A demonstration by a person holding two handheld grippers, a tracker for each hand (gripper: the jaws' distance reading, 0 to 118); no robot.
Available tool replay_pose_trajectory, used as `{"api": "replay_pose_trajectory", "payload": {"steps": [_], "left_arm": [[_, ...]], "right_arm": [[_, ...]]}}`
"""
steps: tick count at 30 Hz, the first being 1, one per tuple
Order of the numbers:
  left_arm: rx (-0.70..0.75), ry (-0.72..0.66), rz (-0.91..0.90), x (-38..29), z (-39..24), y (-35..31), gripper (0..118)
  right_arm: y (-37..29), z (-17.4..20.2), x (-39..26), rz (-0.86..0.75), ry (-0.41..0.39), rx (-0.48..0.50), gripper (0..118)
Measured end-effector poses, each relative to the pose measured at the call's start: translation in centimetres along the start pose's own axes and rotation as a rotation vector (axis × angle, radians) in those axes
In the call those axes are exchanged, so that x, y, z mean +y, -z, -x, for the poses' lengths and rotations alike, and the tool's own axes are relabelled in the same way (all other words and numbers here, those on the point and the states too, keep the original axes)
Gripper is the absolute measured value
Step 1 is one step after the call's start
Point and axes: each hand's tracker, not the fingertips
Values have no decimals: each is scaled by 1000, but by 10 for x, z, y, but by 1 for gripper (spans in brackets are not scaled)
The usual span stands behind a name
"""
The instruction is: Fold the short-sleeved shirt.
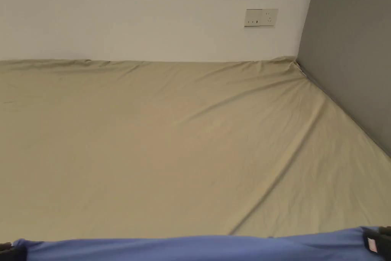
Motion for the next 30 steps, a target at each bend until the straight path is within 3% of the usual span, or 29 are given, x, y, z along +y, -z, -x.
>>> {"api": "replay_pose_trajectory", "payload": {"steps": [6, 11, 14, 19, 20, 21, 23, 24, 28, 30], "left_arm": [[17, 43, 77, -86, 8, -42, 2], [41, 40, 211, -150, 14, -30, 2], [85, 72, 273, -181, 35, 7, 2], [141, 150, 290, -196, 6, 13, 8], [173, 176, 258, -196, 8, 10, 23], [186, 180, 195, -192, 8, 0, 45], [195, 164, 60, -182, 5, -29, 90], [192, 154, -37, -172, -7, -57, 95], [187, 83, -503, -150, -27, -116, 93], [149, 77, -759, -148, -43, -143, 63]], "right_arm": [[-54, 14, -72, 73, -62, -8, 5], [-25, 13, -151, 262, -108, -38, 5], [-2, 14, -178, 313, -87, -48, 5], [12, 26, -190, 258, -194, -115, 6], [5, 29, -188, 234, -201, -134, 12], [-3, 30, -188, 195, -214, -168, 26], [-30, 35, -180, 77, -257, -233, 73], [-47, 38, -173, -6, -249, -253, 77], [-108, 51, -144, -417, -145, -290, 77], [-134, 71, -130, -617, -120, -321, 77]]}}
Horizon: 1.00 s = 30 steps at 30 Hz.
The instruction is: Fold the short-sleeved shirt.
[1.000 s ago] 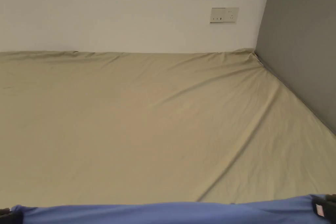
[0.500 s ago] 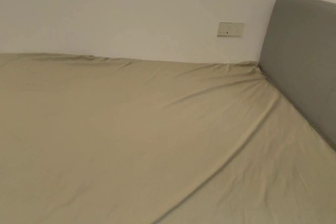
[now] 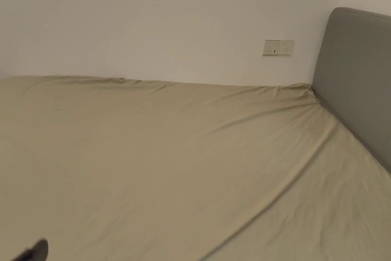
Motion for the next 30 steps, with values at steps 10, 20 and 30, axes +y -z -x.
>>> {"api": "replay_pose_trajectory", "payload": {"steps": [10, 20, 30], "left_arm": [[-95, -35, -288, 34, -39, -20, 0], [-308, -535, 439, -14, 97, 80, 6], [-375, -915, 839, -146, 163, 124, 112]], "right_arm": [[-30, 57, 35, -444, 109, -11, 1], [-5, 87, 17, -305, 134, 108, 1], [0, 104, 19, -229, 117, 146, 1]]}}
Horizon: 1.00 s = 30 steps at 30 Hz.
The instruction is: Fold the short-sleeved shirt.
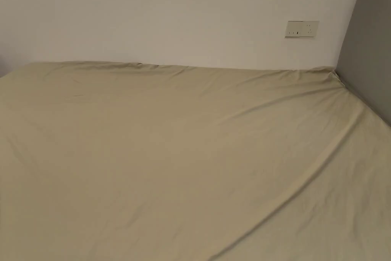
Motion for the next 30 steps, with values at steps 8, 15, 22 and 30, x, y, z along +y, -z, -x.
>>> {"api": "replay_pose_trajectory", "payload": {"steps": [8, 15, 22, 30], "left_arm": [[-189, -57, 111, -19, 2, 50, 108], [-136, 15, 247, -43, -22, 94, 15], [-44, 61, 160, -43, -42, 72, 13], [204, 42, -33, 57, 34, -18, 12]], "right_arm": [[3, 12, 5, 18, 4, 7, 1], [3, 23, 7, 26, -17, 14, 1], [1, 20, 12, 21, -32, 6, 1], [-1, 14, 16, 1, -21, -4, 1]]}}
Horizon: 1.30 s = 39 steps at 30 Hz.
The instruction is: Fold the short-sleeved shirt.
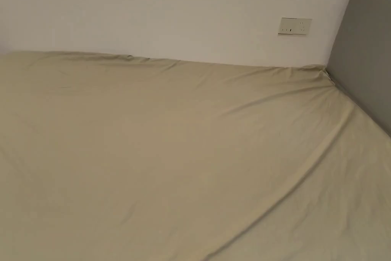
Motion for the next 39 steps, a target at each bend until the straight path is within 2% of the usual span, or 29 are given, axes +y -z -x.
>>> {"api": "replay_pose_trajectory", "payload": {"steps": [2, 5, 6, 9, 10, 13, 17, 21, 22, 23, 24, 25, 26, 28, 30, 31, 32, 34, 38, 39], "left_arm": [[80, -13, 3, -6, -12, -16, 12], [145, 100, 36, -19, -47, -24, 12], [195, 143, 26, -45, -95, -28, 12], [215, 232, 12, -74, -166, -27, 12], [197, 288, 11, -64, -162, -19, 12], [195, 409, 46, -94, -216, 16, 12], [352, 612, 81, -142, -252, 98, 12], [425, 642, 78, -188, -263, 165, 13], [412, 655, 57, -193, -259, 173, 20], [380, 641, 44, -195, -259, 173, 49], [288, 598, 21, -195, -260, 166, 75], [206, 571, 2, -194, -261, 152, 90], [122, 558, -32, -201, -268, 125, 99], [46, 545, -204, -200, -267, 91, 96], [71, 594, -428, -201, -260, 67, 73], [182, 665, -486, -203, -257, 72, 45], [285, 749, -537, -209, -253, 79, 5], [513, 859, -550, -223, -245, 105, 1], [493, 834, -333, -254, -234, 149, 0], [501, 864, -291, -266, -235, 163, 0]], "right_arm": [[0, -2, -1, -3, 12, 5, 1], [-1, -3, -3, -7, 28, 11, 1], [-1, -4, -3, -8, 33, 14, 1], [-3, -10, -4, -14, 49, 22, 1], [-4, -12, -4, -16, 53, 23, 1], [-9, -21, -5, -24, 78, 23, 1], [-21, -34, -7, -41, 111, 4, 1], [-33, -48, -8, -47, 112, -26, 1], [-35, -51, -9, -47, 112, -32, 1], [-38, -54, -10, -49, 113, -41, 1], [-40, -58, -10, -49, 113, -47, 1], [-42, -61, -11, -49, 114, -53, 1], [-44, -64, -12, -49, 119, -57, 1], [-45, -69, -15, -46, 145, -61, 1], [-45, -72, -17, -46, 167, -65, 1], [-45, -73, -18, -45, 170, -68, 1], [-44, -73, -19, -43, 170, -67, 1], [-42, -72, -21, -35, 172, -66, 1], [-42, -69, -24, -30, 187, -55, 1], [-42, -68, -24, -28, 186, -54, 1]]}}
